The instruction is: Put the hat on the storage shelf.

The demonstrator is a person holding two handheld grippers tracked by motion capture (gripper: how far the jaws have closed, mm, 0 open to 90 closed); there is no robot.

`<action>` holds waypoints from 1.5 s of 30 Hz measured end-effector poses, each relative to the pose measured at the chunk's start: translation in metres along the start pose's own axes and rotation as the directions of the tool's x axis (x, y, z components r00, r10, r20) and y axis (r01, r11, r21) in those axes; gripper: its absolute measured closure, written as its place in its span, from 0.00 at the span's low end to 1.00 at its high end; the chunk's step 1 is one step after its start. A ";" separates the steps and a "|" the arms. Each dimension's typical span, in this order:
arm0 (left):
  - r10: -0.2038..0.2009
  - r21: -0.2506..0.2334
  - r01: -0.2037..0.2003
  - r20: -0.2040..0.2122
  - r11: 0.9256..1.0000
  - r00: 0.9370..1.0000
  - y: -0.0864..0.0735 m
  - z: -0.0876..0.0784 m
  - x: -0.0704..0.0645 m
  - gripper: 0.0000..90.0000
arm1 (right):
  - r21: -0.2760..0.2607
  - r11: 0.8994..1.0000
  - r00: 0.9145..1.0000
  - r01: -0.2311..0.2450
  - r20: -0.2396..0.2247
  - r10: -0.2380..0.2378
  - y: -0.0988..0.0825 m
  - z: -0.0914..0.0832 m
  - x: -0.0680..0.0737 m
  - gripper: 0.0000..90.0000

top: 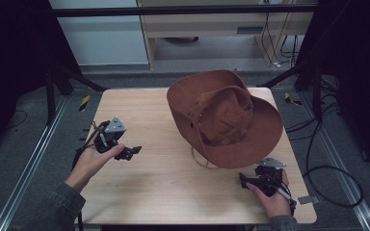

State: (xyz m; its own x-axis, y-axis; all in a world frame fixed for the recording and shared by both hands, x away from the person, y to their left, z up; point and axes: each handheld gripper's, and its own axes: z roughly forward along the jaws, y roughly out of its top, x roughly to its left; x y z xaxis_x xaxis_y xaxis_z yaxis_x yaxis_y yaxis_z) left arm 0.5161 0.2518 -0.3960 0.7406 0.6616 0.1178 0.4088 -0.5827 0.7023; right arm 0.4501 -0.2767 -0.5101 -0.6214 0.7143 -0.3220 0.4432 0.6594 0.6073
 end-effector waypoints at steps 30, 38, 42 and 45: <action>-0.147 0.034 0.149 -0.044 0.988 0.988 -0.107 0.022 0.012 0.07 | 0.003 1.000 1.000 -0.017 -0.007 0.017 -0.001 -0.001 0.003 0.01; -0.163 0.046 0.164 -0.036 0.985 0.986 -0.119 0.036 0.014 0.05 | 0.003 1.000 1.000 -0.018 -0.007 0.018 -0.001 -0.001 0.003 0.01; -0.158 0.020 0.159 -0.050 0.987 0.986 -0.121 0.037 0.017 0.04 | 0.002 1.000 1.000 0.003 0.002 -0.003 0.000 -0.001 0.000 0.01; -0.159 0.002 0.159 -0.032 0.987 0.987 -0.125 0.037 0.019 0.02 | 0.002 1.000 1.000 0.004 0.002 -0.004 0.000 -0.001 0.000 0.01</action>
State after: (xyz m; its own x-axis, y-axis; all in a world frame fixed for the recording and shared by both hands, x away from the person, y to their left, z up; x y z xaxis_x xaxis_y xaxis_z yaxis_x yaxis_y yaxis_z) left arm 0.4992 0.3198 -0.5074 0.6486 0.7607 0.0272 0.5224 -0.4708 0.7109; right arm 0.4494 -0.2768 -0.5097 -0.6220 0.7122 -0.3256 0.4423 0.6626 0.6044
